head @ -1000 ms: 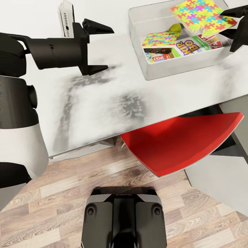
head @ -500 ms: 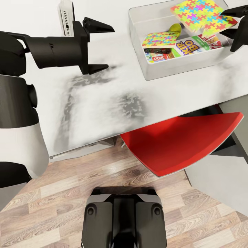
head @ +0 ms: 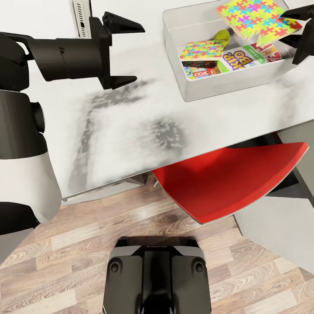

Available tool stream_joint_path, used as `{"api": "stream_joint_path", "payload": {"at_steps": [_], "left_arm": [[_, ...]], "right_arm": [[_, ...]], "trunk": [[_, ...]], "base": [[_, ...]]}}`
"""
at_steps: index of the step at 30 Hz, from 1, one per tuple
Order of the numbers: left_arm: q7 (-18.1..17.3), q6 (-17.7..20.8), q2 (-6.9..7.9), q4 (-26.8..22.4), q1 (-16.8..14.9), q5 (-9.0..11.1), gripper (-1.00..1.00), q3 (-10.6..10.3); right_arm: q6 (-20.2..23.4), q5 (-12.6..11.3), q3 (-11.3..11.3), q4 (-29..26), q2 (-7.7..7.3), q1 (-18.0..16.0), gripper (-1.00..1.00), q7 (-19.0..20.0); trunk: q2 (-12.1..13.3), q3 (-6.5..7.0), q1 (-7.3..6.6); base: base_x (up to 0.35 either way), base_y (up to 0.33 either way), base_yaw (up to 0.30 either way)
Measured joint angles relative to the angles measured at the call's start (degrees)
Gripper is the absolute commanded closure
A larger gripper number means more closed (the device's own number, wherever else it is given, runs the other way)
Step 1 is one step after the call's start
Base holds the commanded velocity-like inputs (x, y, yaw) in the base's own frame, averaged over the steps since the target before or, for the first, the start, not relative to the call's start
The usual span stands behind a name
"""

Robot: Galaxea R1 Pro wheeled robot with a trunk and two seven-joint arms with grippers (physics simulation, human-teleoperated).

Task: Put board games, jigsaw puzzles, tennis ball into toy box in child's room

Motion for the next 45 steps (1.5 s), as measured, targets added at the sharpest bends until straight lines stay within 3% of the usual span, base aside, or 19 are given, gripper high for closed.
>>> {"api": "stream_joint_path", "payload": {"at_steps": [9,26,45], "left_arm": [[0.1,0.1,-0.11,0.0,-0.3,0.0,-1.00,0.0],[0.1,0.0,-0.19,0.0,-0.5,0.0,-1.00,-0.1],[0.1,-0.3,-0.42,0.0,-1.6,0.0,-1.00,-0.1]], "right_arm": [[0.0,-0.1,-0.1,-0.1,-0.07,0.0,1.00,0.0],[0.0,-0.2,-0.1,-0.1,-0.42,0.0,1.00,0.0],[0.0,-0.2,-0.2,0.0,-0.44,0.0,1.00,-0.1]], "trunk": [[0.0,0.00,0.00],[0.0,0.00,0.00],[0.0,0.00,0.00]], "base": [[0.000,-0.078,0.077],[0.000,-0.236,0.076],[0.001,-0.037,0.003]]}}
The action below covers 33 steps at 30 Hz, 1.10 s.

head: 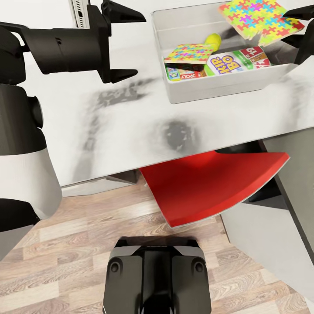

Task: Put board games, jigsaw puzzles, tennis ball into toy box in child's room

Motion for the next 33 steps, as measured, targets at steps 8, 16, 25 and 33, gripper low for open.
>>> {"api": "stream_joint_path", "payload": {"at_steps": [8,16,25,33], "left_arm": [[0.0,0.0,-1.25,0.0,-0.1,-1.0,-1.00,0.0],[0.1,0.0,-1.69,0.0,-0.1,-2.4,-1.00,0.1],[-0.1,0.2,-1.76,0.0,-0.1,-2.6,-1.00,0.2],[-0.3,0.1,-1.78,0.0,0.1,-2.3,-1.00,0.1]], "right_arm": [[0.0,0.0,0.1,-0.1,-0.05,0.1,1.00,0.0],[0.0,0.2,0.2,-0.1,-0.13,0.2,1.00,0.0],[0.0,0.4,0.1,-0.1,-0.17,0.4,1.00,0.0],[0.0,0.4,0.1,-0.1,-0.19,0.9,1.00,0.0]], "trunk": [[0.0,0.02,0.00],[0.0,0.48,0.00],[0.0,1.26,0.00],[0.0,1.99,0.00]], "base": [[0.042,-0.093,0.000],[0.012,-0.025,0.000],[0.002,-0.005,0.000],[0.000,-0.001,0.000]]}}
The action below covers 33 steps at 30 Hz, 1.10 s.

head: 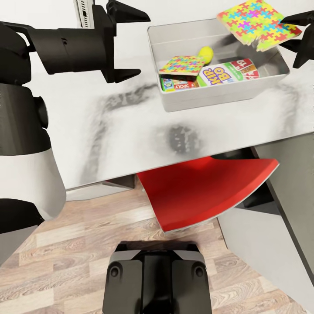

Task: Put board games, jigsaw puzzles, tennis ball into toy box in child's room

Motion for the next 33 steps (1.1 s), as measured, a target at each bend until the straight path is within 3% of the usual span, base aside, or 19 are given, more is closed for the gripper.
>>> {"api": "stream_joint_path", "payload": {"at_steps": [15,22,28,29,33], "left_arm": [[0.0,0.1,0.29,0.0,0.9,0.3,-1.00,-0.1],[0.1,0.9,1.39,0.0,4.1,0.2,-1.00,0.1],[0.1,2.1,5.07,-0.1,7.9,0.1,-1.00,0.4],[0.1,2.1,5.09,-0.1,7.9,0.2,-1.00,0.4],[0.2,2.3,8.59,0.0,8.9,0.1,-1.00,0.6]], "right_arm": [[0.0,0.0,0.0,0.0,-0.07,0.1,1.00,0.0],[0.0,0.1,0.0,0.1,-0.04,0.2,1.00,0.0],[0.0,0.3,0.0,0.7,0.37,0.8,1.00,-0.2],[0.0,0.1,0.0,0.7,0.37,0.8,1.00,-0.2],[0.0,0.5,0.0,0.9,0.79,2.6,1.00,-1.1]], "trunk": [[0.0,1.39,0.00],[0.0,2.05,0.00],[0.0,2.60,0.00],[0.0,2.70,0.00],[0.0,3.07,0.00]], "base": [[0.000,0.000,0.000],[0.000,0.000,0.000],[0.000,0.000,0.000],[0.000,0.000,0.000],[0.000,0.000,0.000]]}}
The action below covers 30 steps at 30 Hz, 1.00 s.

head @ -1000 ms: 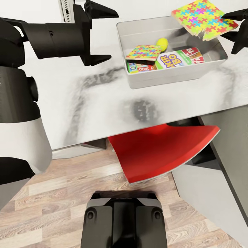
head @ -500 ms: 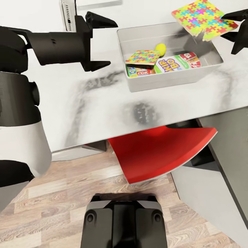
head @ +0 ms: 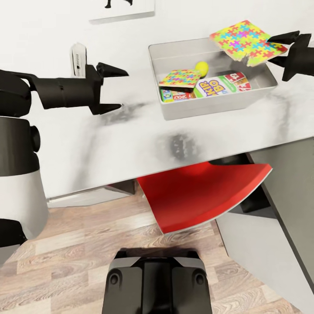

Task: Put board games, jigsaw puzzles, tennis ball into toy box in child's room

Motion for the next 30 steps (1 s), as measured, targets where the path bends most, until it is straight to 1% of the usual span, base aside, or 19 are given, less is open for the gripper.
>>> {"api": "stream_joint_path", "payload": {"at_steps": [1,2,6,8,9,13,14,17,20,25,30], "left_arm": [[0.0,0.0,0.97,0.0,0.2,0.0,-1.00,0.0],[0.0,0.0,1.00,0.0,0.3,0.0,-1.00,0.0],[0.0,0.1,4.45,0.0,1.6,0.1,-1.00,0.3],[-0.1,0.1,6.12,0.0,2.2,0.1,-1.00,0.9],[-0.1,0.1,6.15,0.0,2.2,0.1,-1.00,0.9],[-0.2,0.1,9.18,0.0,3.1,0.4,-1.00,2.5],[-0.2,0.1,9.20,0.0,3.1,0.4,-1.00,2.5],[-0.3,0.1,10.67,0.0,3.3,1.9,-1.00,3.3],[-0.4,0.1,11.54,0.0,3.3,2.1,-1.00,3.7],[-0.5,0.0,12.34,0.0,3.4,2.1,-1.00,3.9],[-0.5,0.0,12.56,0.0,3.5,2.1,-1.00,4.0]], "right_arm": [[0.0,0.0,0.0,0.0,0.19,0.3,1.00,-0.5],[0.0,-0.2,0.0,0.0,0.20,0.3,1.00,-0.5],[0.0,0.3,-0.1,0.2,1.78,1.5,1.00,-3.5],[0.0,0.4,-0.1,0.3,2.72,2.1,1.00,-4.8],[0.0,0.2,-0.2,0.3,2.73,2.1,1.00,-4.8],[0.1,0.3,-0.2,0.4,4.43,3.0,1.00,-6.5],[0.1,0.2,-0.2,0.4,4.44,3.1,1.00,-6.5],[0.1,0.2,-0.2,0.5,5.57,3.4,1.00,-7.1],[0.1,0.2,-0.2,0.5,6.31,3.6,1.00,-7.5],[0.0,0.3,-0.2,0.5,6.97,3.7,1.00,-7.7],[-0.2,0.3,-0.3,0.5,7.16,3.7,1.00,-7.8]], "trunk": [[0.0,0.09,0.00],[0.0,0.19,0.00],[0.0,0.56,0.00],[0.0,0.75,0.00],[0.0,0.84,0.00],[0.0,1.21,0.00],[0.0,1.31,0.00],[0.0,1.59,0.00],[0.0,1.87,0.00],[0.0,2.33,0.00],[0.0,2.80,0.00]], "base": [[0.000,0.000,0.000],[0.000,0.000,0.000],[0.000,0.000,0.000],[0.000,0.000,0.000],[0.000,0.000,0.000],[0.000,0.000,0.000],[0.000,0.000,0.000],[0.000,0.000,0.000],[0.000,0.000,0.000],[0.000,0.000,0.000],[0.000,0.000,0.000]]}}
